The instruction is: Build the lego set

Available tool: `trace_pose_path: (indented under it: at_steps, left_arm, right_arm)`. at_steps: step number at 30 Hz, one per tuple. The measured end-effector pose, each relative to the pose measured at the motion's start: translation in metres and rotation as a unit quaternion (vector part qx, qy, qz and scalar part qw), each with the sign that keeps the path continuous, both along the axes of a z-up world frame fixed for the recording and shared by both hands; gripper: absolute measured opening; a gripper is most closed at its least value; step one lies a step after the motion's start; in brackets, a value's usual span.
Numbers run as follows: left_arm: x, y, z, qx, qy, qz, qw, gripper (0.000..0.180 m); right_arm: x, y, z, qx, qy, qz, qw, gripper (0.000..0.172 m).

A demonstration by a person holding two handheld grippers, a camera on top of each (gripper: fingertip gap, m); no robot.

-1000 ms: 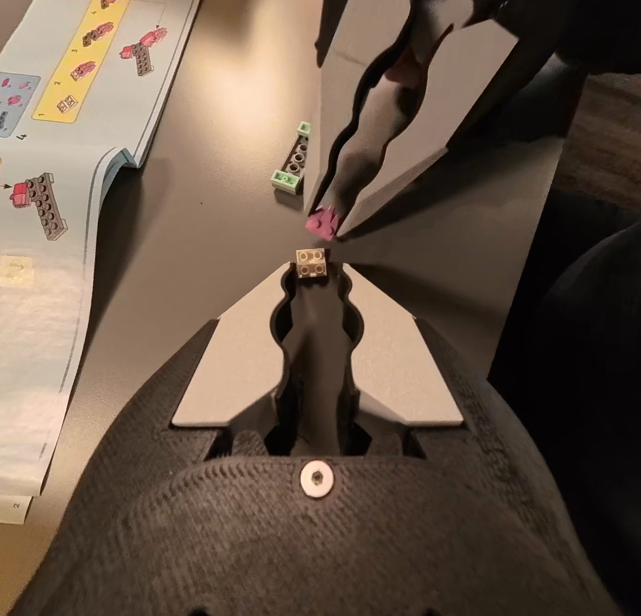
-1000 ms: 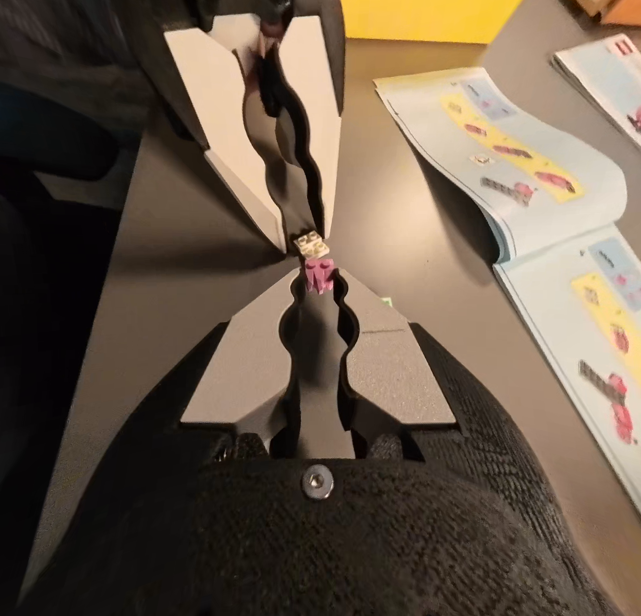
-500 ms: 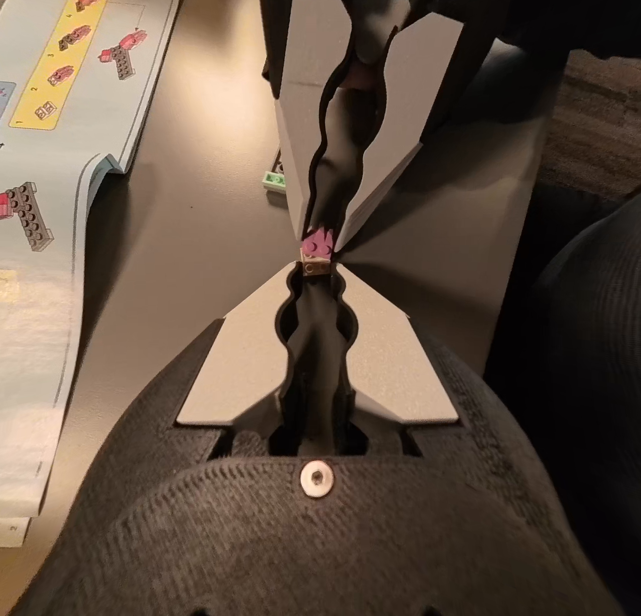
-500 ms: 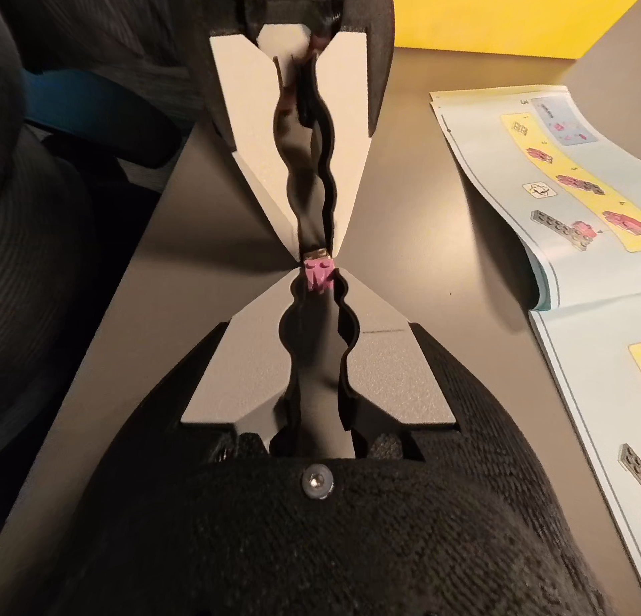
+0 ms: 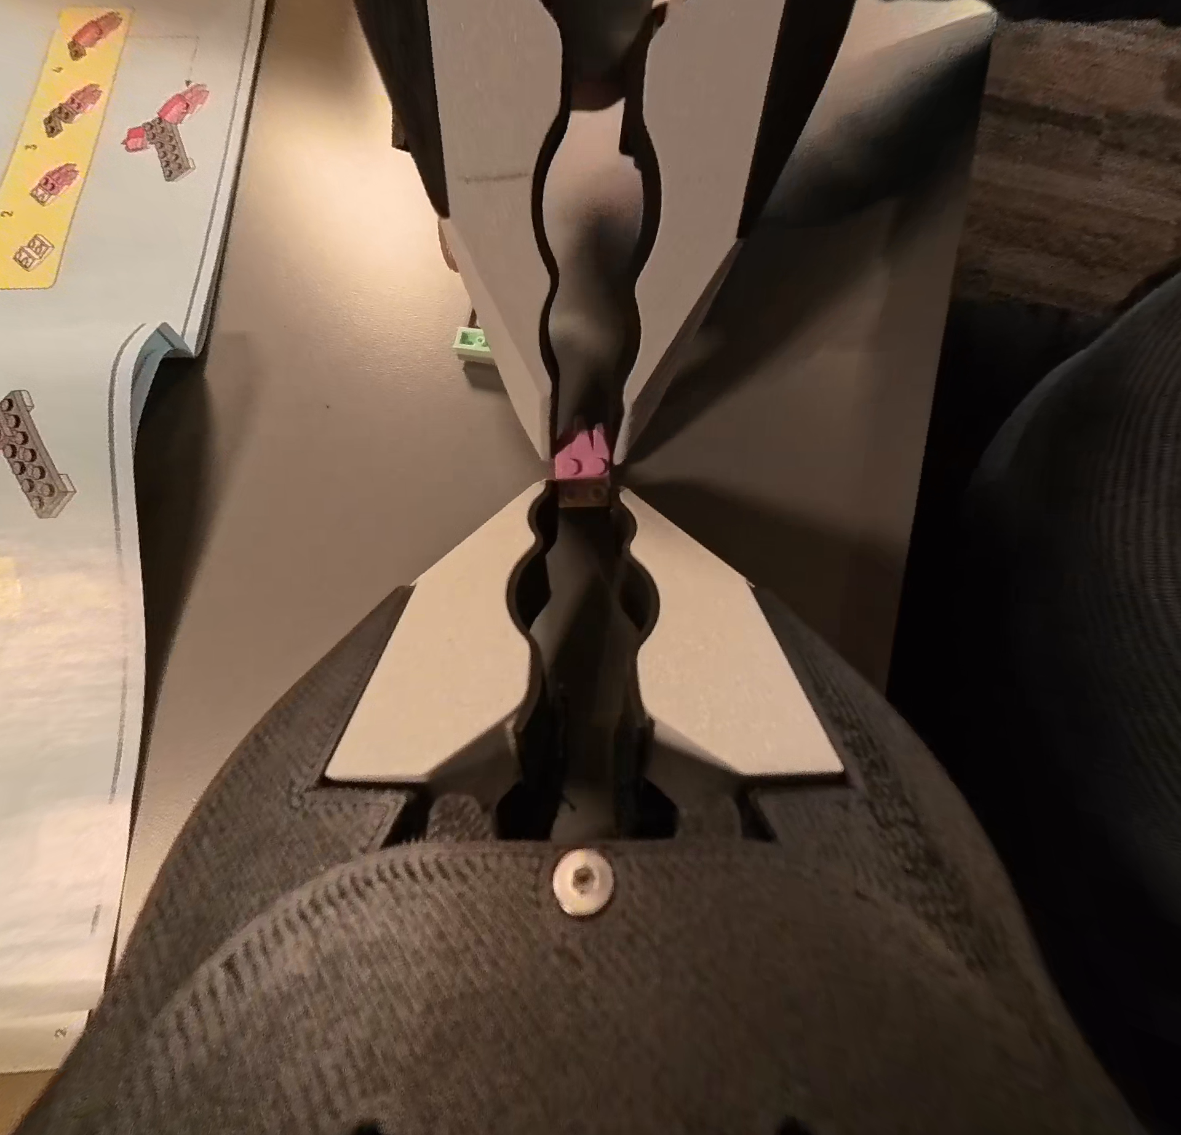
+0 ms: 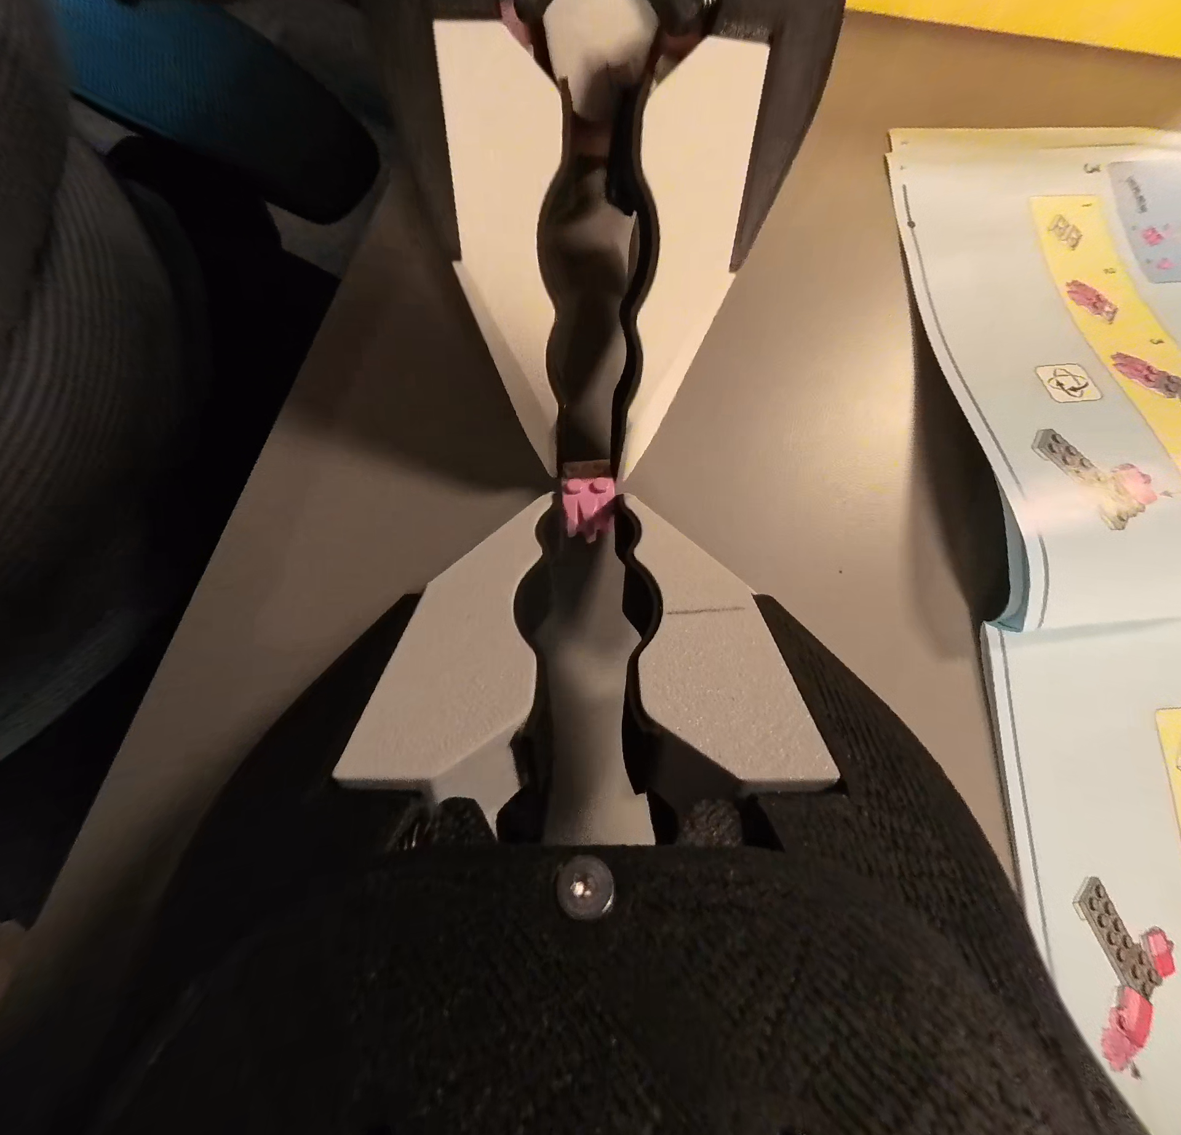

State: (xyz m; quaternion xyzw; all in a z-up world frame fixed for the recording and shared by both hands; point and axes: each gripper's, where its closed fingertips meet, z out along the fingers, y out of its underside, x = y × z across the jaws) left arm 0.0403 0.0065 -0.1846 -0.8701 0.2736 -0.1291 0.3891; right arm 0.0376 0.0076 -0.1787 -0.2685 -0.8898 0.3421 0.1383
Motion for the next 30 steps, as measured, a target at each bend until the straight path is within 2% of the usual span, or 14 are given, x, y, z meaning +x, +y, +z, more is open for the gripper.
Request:
trace_pose_path:
  at_steps: [15, 30]
  left_arm:
    - [-0.0001, 0.0012, -0.0001, 0.000, -0.008, 0.011, 1.000, 0.015]
    - [-0.0016, 0.0050, -0.0005, -0.003, -0.012, 0.032, 0.999, 0.015]
  right_arm:
    - [-0.0006, 0.0010, -0.0010, 0.026, -0.008, -0.005, 1.000, 0.018]
    - [0.0081, 0.0072, -0.0001, 0.023, 0.034, -0.054, 0.998, 0.024]
